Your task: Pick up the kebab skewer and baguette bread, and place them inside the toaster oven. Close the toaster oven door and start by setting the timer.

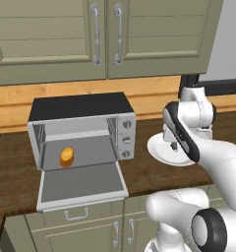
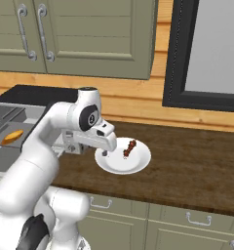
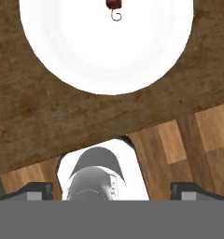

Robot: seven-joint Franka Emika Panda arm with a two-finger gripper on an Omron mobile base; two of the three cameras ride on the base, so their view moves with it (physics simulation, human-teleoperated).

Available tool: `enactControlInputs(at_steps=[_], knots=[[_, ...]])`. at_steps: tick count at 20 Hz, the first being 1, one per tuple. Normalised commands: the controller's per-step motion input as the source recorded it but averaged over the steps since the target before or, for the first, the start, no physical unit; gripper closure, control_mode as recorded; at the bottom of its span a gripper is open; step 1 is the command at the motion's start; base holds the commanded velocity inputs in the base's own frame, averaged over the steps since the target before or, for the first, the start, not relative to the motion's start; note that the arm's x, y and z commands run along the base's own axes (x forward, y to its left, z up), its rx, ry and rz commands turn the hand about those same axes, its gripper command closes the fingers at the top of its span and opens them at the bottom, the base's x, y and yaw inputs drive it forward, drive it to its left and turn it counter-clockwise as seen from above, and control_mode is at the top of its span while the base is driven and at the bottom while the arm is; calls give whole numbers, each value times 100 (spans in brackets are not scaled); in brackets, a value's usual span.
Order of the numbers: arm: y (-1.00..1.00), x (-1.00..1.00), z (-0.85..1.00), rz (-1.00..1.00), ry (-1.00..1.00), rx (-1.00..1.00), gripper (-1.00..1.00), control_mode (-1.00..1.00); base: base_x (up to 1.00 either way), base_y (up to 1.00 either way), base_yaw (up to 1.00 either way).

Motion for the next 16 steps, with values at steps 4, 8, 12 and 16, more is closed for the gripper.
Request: enactControlInputs(at_steps=[4, 8, 12, 16], knots=[[-100, 45, -25, 0, 0, 0, -100, -100, 0, 0, 0], [-28, 52, -51, -1, 2, -14, -100, -100, 0, 0, 0], [-47, 42, -22, 0, 0, -2, -100, -100, 0, 0, 0], [-10, 39, -18, 0, 0, 5, -100, -100, 0, 0, 0]])
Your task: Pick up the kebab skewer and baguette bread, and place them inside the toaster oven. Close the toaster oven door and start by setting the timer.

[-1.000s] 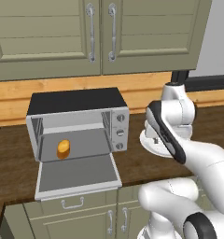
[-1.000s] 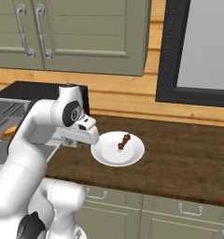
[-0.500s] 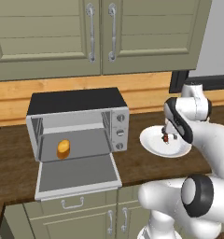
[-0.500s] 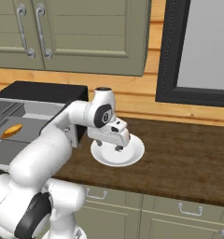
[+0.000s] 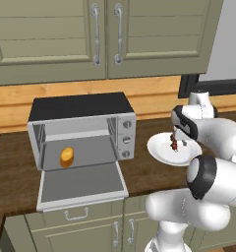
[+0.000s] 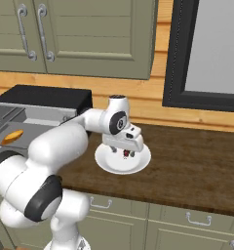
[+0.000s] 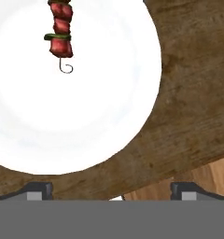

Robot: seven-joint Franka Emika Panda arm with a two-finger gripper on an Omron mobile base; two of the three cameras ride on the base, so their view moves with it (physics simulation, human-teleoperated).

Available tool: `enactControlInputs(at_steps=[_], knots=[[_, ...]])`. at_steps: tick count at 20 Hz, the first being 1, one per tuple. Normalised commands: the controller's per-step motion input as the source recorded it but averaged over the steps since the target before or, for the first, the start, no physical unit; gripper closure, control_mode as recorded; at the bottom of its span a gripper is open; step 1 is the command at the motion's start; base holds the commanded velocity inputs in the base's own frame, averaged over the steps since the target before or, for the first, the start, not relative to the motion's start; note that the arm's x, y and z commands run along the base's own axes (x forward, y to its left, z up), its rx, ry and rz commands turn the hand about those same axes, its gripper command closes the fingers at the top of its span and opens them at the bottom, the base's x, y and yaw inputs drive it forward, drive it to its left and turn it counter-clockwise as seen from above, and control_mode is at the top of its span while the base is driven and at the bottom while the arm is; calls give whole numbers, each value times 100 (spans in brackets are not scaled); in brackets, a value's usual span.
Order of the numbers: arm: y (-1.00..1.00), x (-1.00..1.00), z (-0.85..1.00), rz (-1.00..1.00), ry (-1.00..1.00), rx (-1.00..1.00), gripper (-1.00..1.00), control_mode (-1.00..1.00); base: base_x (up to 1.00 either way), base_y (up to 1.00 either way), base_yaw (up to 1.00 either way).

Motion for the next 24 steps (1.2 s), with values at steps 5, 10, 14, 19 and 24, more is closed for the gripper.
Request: enactControlInputs(at_steps=[5, 10, 14, 19, 24], knots=[[5, 21, -27, 0, 0, 13, -100, -100, 0, 0, 0], [29, 64, -53, 0, 0, 4, -100, -100, 0, 0, 0], [18, 62, -31, 0, 0, 0, -100, -100, 0, 0, 0], [-37, 49, -10, 0, 0, 0, -100, -100, 0, 0, 0], [-22, 31, -24, 0, 0, 0, -100, -100, 0, 0, 0]])
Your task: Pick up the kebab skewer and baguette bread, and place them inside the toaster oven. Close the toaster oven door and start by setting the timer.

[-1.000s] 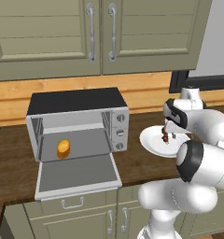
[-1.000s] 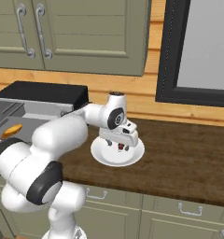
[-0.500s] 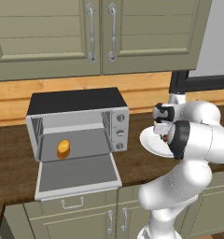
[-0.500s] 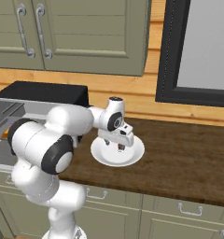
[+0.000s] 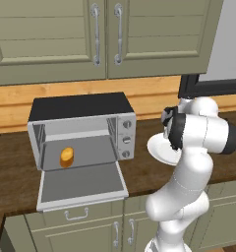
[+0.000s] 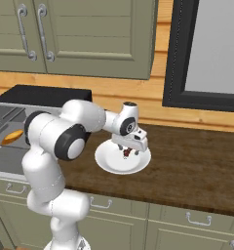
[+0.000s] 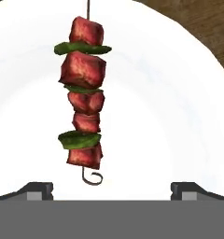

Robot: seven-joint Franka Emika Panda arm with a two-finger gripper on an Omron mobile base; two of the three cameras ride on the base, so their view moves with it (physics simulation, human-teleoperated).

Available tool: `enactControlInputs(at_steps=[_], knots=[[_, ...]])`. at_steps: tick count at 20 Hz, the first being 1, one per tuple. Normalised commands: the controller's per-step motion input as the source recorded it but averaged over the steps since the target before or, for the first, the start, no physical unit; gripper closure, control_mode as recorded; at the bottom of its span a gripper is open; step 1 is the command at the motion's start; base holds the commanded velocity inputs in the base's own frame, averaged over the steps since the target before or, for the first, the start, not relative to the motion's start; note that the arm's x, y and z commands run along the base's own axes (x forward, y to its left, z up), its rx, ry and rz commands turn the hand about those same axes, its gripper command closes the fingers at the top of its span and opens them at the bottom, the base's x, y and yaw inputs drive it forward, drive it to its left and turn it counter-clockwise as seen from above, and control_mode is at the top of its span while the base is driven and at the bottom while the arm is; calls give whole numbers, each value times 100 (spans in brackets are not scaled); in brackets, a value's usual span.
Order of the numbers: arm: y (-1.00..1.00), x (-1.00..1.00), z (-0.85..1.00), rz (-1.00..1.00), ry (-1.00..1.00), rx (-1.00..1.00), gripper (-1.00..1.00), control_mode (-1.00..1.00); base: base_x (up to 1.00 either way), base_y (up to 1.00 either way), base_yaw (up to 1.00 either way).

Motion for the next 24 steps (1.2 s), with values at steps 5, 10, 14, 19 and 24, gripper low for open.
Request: enactControlInputs(at_steps=[5, 10, 14, 19, 24], knots=[[0, 5, -23, 0, 0, 0, -100, -100, 0, 0, 0], [0, 0, -22, 0, 0, 0, -100, -100, 0, 0, 0], [21, 4, -17, 0, 0, 0, -100, -100, 0, 0, 0], [13, 11, -6, 0, 0, 0, -100, -100, 0, 0, 0], [0, 7, -7, 0, 0, 0, -100, -100, 0, 0, 0]])
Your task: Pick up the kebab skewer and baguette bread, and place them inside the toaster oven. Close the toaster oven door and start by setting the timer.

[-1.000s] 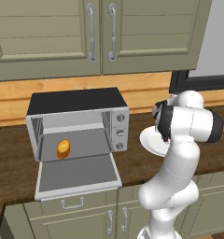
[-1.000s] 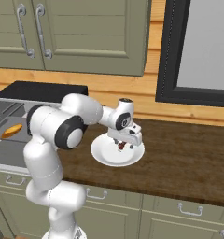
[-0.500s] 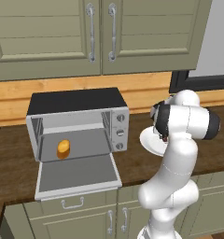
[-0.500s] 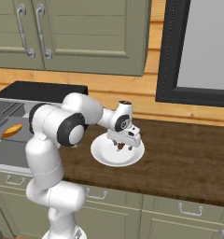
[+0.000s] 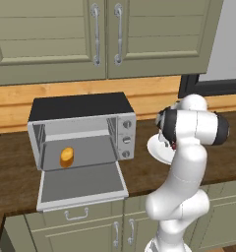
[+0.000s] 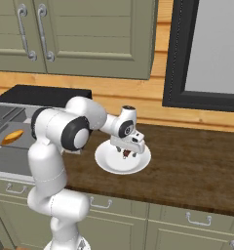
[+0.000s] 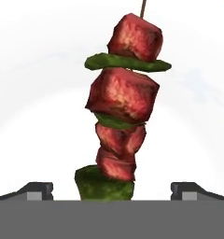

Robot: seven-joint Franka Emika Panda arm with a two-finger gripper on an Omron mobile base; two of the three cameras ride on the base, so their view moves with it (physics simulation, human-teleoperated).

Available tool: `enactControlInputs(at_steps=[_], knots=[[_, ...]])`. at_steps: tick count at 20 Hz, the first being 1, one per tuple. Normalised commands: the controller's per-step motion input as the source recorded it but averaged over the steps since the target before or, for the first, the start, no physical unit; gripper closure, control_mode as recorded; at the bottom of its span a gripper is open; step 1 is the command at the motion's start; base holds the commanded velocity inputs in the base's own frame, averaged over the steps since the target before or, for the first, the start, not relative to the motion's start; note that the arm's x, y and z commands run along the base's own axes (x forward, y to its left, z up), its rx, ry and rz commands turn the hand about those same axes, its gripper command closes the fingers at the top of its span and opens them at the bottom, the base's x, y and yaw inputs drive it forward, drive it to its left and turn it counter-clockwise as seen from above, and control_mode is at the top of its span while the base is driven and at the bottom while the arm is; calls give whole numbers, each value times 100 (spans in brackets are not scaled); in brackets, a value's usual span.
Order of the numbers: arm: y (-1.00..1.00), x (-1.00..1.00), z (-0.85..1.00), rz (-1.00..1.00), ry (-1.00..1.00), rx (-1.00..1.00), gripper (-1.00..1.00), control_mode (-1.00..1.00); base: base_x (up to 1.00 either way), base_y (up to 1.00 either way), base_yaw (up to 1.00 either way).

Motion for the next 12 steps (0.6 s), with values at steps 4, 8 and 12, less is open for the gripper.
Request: enactControlInputs(at_steps=[4, 8, 12], knots=[[0, 0, -8, 0, 0, 0, -100, -100, 0, 0, 0], [0, 0, -10, 0, 0, 0, 100, -100, 0, 0, 0], [0, 0, -7, 0, 0, 0, 100, -100, 0, 0, 0]])
